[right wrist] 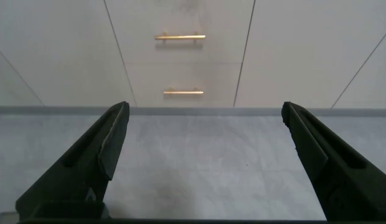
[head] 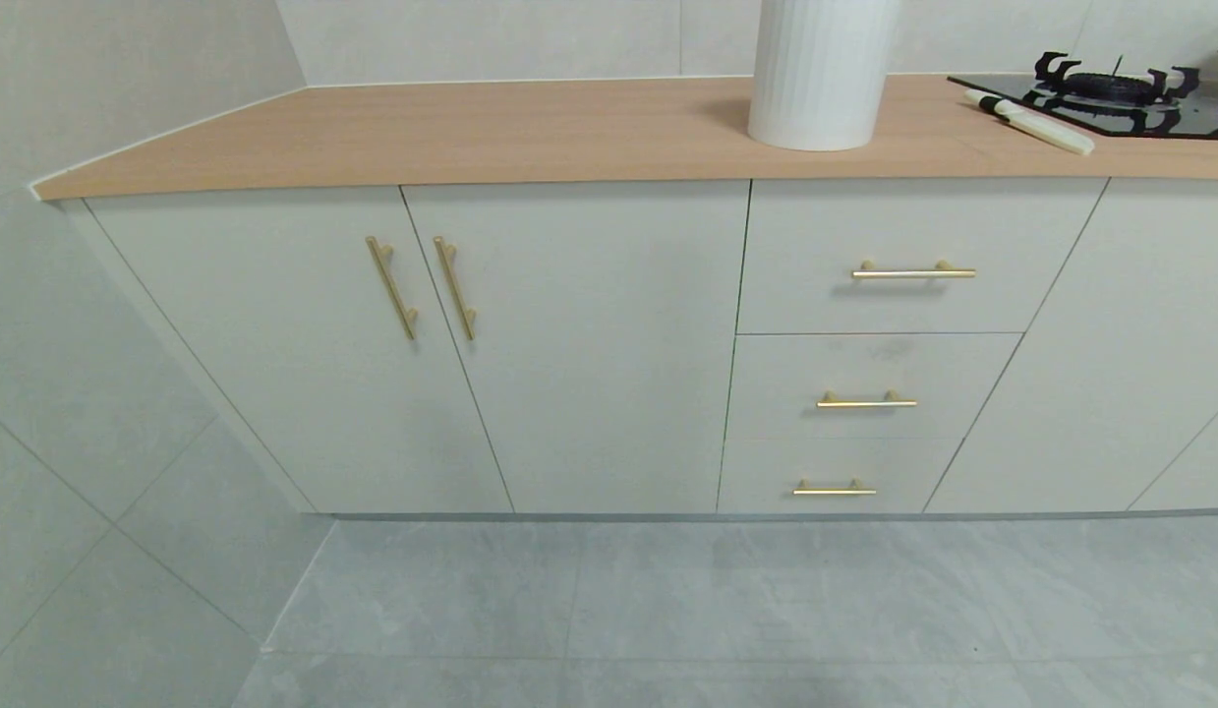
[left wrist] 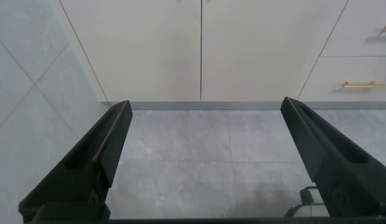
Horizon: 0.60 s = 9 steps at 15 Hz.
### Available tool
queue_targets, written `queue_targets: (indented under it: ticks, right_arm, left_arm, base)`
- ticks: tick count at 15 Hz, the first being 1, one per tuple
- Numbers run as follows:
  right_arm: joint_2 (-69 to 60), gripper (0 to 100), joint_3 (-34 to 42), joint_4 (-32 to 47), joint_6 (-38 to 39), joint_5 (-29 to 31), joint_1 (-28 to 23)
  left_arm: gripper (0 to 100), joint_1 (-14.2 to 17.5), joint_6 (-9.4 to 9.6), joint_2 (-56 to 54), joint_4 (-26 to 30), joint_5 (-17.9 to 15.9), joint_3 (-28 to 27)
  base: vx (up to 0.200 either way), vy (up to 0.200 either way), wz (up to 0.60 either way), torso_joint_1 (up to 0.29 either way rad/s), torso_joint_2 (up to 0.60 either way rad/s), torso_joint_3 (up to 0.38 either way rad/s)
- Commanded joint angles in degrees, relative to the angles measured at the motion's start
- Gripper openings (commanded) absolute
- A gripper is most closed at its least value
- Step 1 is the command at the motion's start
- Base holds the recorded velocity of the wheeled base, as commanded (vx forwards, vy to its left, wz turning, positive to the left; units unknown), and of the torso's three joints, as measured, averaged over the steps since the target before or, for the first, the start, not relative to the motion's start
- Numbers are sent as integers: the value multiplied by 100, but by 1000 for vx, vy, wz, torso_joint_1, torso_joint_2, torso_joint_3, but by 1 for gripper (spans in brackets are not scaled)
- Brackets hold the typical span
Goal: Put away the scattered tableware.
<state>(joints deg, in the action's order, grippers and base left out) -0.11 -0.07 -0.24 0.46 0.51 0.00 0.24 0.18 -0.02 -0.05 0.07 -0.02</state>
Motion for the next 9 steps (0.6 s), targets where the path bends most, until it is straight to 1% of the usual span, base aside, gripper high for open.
queue_targets:
  ticks: [1, 4, 5, 8, 9]
  right_arm:
    - [11, 100, 7, 7, -20, -7, 0]
    - [11, 100, 7, 7, -117, -7, 0]
    - [11, 100, 7, 7, -117, -7, 0]
    - [11, 100, 7, 7, -108, -7, 0]
    - [11, 100, 7, 7, -108, -7, 0]
  left_arm:
    - [100, 2, -1, 2, -4, 1, 2]
    - [100, 2, -1, 2, -4, 1, 2]
    - [100, 2, 52, 2, -4, 1, 2]
    - [100, 2, -1, 2, -4, 1, 2]
    - [100, 2, 8, 2, -4, 1, 2]
  base:
    - [0, 0, 0, 0, 0, 0]
    - [0, 0, 0, 0, 0, 0]
    - [0, 0, 0, 0, 0, 0]
    - [0, 0, 0, 0, 0, 0]
    - [0, 0, 0, 0, 0, 0]
